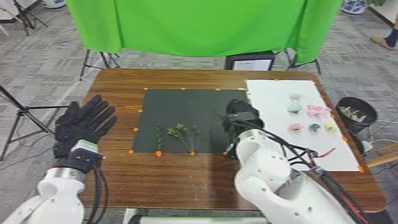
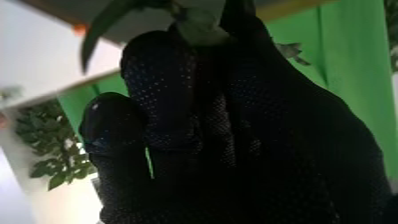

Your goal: Arrange flowers

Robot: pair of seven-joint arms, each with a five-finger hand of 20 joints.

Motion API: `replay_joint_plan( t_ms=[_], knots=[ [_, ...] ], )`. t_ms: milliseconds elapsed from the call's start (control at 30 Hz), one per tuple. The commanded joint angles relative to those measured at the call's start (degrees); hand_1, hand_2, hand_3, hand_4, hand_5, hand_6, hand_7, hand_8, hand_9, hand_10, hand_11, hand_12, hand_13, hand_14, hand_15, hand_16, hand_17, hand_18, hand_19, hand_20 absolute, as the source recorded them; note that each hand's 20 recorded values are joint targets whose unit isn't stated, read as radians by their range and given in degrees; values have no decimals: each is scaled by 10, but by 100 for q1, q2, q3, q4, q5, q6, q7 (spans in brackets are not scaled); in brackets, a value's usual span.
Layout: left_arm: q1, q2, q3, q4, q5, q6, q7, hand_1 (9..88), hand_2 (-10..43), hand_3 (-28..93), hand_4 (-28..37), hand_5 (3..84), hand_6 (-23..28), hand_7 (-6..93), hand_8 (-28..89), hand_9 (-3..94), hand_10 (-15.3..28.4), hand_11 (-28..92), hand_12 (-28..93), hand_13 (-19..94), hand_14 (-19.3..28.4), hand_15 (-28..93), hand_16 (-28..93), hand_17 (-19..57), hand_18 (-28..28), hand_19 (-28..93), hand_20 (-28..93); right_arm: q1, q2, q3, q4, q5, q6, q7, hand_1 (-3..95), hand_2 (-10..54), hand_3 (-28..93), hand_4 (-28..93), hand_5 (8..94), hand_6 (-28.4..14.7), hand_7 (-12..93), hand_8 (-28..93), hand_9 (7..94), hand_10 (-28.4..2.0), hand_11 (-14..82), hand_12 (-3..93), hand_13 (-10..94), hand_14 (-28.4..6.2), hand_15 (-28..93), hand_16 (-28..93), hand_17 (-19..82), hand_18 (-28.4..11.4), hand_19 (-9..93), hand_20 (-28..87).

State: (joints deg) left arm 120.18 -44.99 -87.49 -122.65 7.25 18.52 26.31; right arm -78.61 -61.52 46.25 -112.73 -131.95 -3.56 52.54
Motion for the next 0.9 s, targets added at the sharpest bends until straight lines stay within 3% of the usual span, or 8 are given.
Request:
replay_joint_plan(
  t_ms=[33,133,400,500,567,733,833,900],
  knots=[
    [-94,27,-101,13,-51,97,-82,259,142,728,-283,487,111,128,-71,395,168,209,128,277,170,377,-69,-57,166,391,98,-263,-49,-234,154,-90,-43,134,601,-95,754,-153,617,-13,648,175,846,-104,188,509,854,-46,458,438,511,-235,932,320],
    [-97,-20,-119,15,0,185,-194,260,144,727,-283,489,111,130,-71,401,171,214,129,280,171,383,-69,-57,166,392,98,-181,-18,-373,257,-148,133,72,599,-95,745,-155,618,-12,647,171,846,-104,190,508,855,-49,461,432,512,-235,932,318],
    [-103,-31,-59,18,11,170,-131,262,155,724,-283,493,112,134,-72,406,172,222,128,282,173,391,-74,-56,166,395,98,-96,-124,-390,368,-53,130,-114,562,-95,695,-195,640,-22,557,135,837,-112,191,497,844,-72,498,377,505,-236,932,321],
    [-114,-49,10,39,-52,61,-100,263,158,726,-283,495,109,137,-72,407,172,224,128,286,172,394,-74,-56,166,396,98,-112,-156,-348,352,37,74,-133,544,-95,682,-220,653,-31,481,140,827,-116,193,483,833,-80,518,335,497,-239,932,315],
    [-75,-69,-23,62,-167,-171,-103,261,156,729,-283,492,110,137,-73,407,172,224,127,284,172,394,-75,-56,165,396,98,-100,-163,-323,373,28,-26,-180,522,-95,647,-236,668,-38,419,155,804,-130,263,419,827,-83,530,313,493,-239,932,314],
    [47,-84,-123,9,-197,-49,-75,261,151,728,-283,489,111,134,-73,404,170,222,126,281,172,390,-76,-57,166,396,97,-107,-207,-242,335,126,-160,-176,440,-95,688,-256,685,-42,326,117,778,-152,329,286,815,-90,531,306,480,-244,932,309],
    [101,-87,-141,36,-357,-227,69,259,148,730,-283,487,111,132,-73,404,171,221,127,281,172,390,-75,-57,166,395,97,-99,-158,-272,292,48,-182,-200,397,-95,726,-269,691,-43,324,-45,774,-152,330,273,810,-91,533,301,475,-246,932,307],
    [125,-100,-165,35,-408,-274,89,255,139,734,-283,487,110,132,-72,404,170,220,127,281,172,390,-74,-57,166,395,97,-101,-111,-254,252,73,-170,-206,398,-95,724,-268,690,-45,323,-63,774,-152,329,271,810,-92,534,300,475,-246,932,305]
  ],
)
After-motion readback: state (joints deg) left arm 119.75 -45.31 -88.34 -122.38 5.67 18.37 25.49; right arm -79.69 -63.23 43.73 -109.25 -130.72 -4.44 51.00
